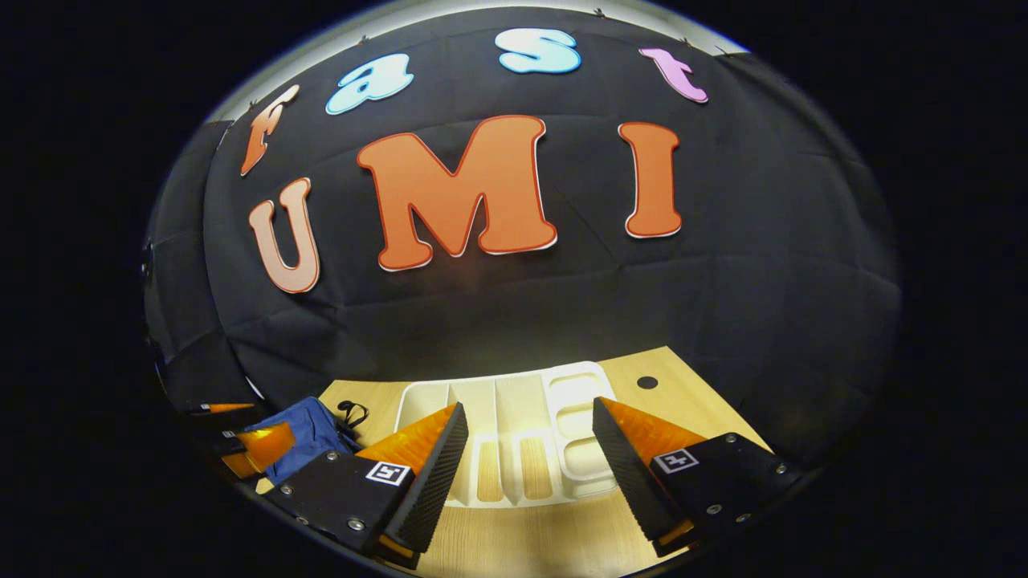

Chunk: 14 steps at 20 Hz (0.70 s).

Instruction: Open the schoolbag, grab two books from the bookshelf and put them into the schoolbag.

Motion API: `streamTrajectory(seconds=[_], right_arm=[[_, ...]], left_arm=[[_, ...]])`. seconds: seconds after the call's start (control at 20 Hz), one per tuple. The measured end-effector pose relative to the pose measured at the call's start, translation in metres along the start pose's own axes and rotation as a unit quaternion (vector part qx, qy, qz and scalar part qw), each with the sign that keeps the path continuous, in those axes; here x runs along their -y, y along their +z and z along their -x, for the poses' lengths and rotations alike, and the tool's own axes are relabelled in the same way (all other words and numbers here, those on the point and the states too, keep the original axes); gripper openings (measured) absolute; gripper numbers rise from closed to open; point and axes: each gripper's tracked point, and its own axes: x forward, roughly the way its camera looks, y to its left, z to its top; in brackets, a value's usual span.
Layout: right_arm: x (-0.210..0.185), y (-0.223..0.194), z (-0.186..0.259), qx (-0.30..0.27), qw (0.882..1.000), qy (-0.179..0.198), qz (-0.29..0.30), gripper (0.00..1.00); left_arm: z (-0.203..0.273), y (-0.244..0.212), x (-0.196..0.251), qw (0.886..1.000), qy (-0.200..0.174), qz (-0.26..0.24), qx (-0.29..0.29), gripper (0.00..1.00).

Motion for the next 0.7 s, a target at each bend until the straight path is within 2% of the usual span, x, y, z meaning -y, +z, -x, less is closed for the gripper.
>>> streamTrajectory(seconds=[0.1,0.3,0.35,0.4,0.45,0.6,0.7], right_arm=[[0.000,0.014,0.007,0.031,0.999,-0.007,0.013,0.94],[-0.004,0.036,0.022,0.085,0.996,-0.014,0.038,0.94],[-0.007,0.039,0.025,0.096,0.994,-0.018,0.044,0.94],[-0.007,0.041,0.028,0.103,0.993,-0.028,0.052,0.94],[-0.006,0.039,0.029,0.110,0.992,-0.040,0.056,0.93],[-0.024,0.035,0.041,0.126,0.990,-0.030,0.052,0.93],[-0.033,0.036,0.044,0.140,0.988,-0.021,0.062,0.94]], left_arm=[[0.005,0.024,0.004,0.999,0.003,-0.006,0.050,0.98],[0.024,0.066,0.016,0.989,0.004,0.009,0.146,0.95],[0.029,0.072,0.019,0.987,0.004,0.012,0.162,1.00],[0.033,0.076,0.022,0.985,0.004,0.015,0.175,1.00],[0.040,0.076,0.024,0.982,0.003,0.020,0.190,0.95],[0.054,0.085,0.035,0.972,-0.015,0.046,0.230,0.96],[0.059,0.089,0.034,0.968,-0.019,0.046,0.247,0.99]])
